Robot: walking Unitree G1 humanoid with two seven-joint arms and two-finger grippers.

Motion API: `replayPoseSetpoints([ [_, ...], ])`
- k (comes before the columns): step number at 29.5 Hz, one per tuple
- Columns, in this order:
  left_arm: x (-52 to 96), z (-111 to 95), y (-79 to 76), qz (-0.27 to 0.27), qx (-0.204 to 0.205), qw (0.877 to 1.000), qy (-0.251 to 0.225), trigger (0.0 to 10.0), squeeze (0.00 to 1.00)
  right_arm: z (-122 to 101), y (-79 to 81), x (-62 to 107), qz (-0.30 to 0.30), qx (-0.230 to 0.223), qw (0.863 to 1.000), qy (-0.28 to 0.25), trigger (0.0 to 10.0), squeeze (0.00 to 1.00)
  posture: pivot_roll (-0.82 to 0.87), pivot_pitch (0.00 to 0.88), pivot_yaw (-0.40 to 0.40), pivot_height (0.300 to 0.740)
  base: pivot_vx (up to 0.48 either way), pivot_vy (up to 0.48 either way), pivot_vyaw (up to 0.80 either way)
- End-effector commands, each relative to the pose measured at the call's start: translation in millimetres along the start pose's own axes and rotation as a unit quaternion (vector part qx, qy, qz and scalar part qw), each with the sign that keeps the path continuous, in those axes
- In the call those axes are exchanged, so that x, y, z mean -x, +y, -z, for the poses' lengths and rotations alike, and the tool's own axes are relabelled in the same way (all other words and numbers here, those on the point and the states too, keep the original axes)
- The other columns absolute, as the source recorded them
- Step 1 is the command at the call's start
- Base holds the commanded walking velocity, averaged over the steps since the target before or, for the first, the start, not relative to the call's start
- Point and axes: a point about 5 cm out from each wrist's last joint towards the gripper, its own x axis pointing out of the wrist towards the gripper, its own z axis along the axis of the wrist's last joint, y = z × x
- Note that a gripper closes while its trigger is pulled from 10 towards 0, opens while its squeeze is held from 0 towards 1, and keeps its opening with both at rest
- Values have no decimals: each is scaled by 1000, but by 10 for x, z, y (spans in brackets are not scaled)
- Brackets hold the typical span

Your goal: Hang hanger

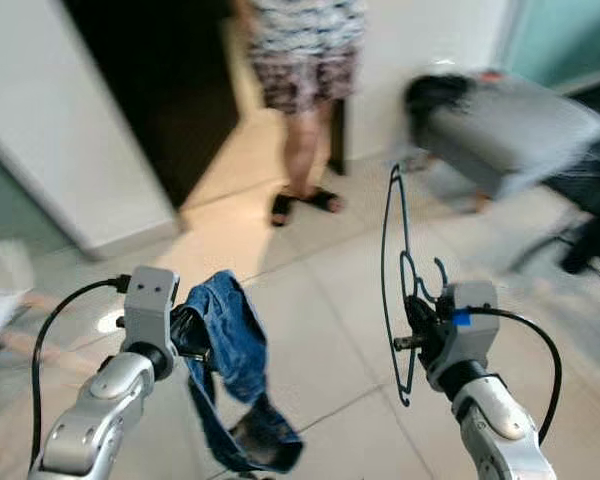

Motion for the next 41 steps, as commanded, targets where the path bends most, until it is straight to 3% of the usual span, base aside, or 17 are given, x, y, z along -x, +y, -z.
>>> replayPoseSetpoints([
  [1,-20,-59,-24,8,-8,1000,-19,10000,0,38,-42,40,13,-1,1000,4,10000,0,-6,178,16,740,-296,0,800],
  [16,-71,-88,-59,22,-11,999,-34,10000,0,48,-54,13,13,0,1000,3,10000,0,2,168,9,740,-87,0,800],
  [19,-112,-94,-54,35,14,999,-35,10000,0,74,-38,-21,-1,9,1000,15,10000,0,-1,158,2,740,0,0,267],
  [21,-139,-89,-40,34,32,998,-34,10000,0,83,-31,-37,-10,18,1000,20,10000,0,2,154,-3,740,386,0,0],
  [30,-166,-95,-34,25,31,998,-41,10000,0,89,-83,-60,-14,56,998,29,10000,0,8,143,-9,740,469,0,0],
  [34,-161,-93,-54,25,25,998,-45,10000,0,101,-35,-63,-46,86,995,35,10000,0,13,145,-10,740,442,0,800],
  [41,-157,-122,-47,16,15,998,-62,10000,0,105,26,-71,-73,97,992,31,10000,0,17,152,-11,740,430,0,800],
])
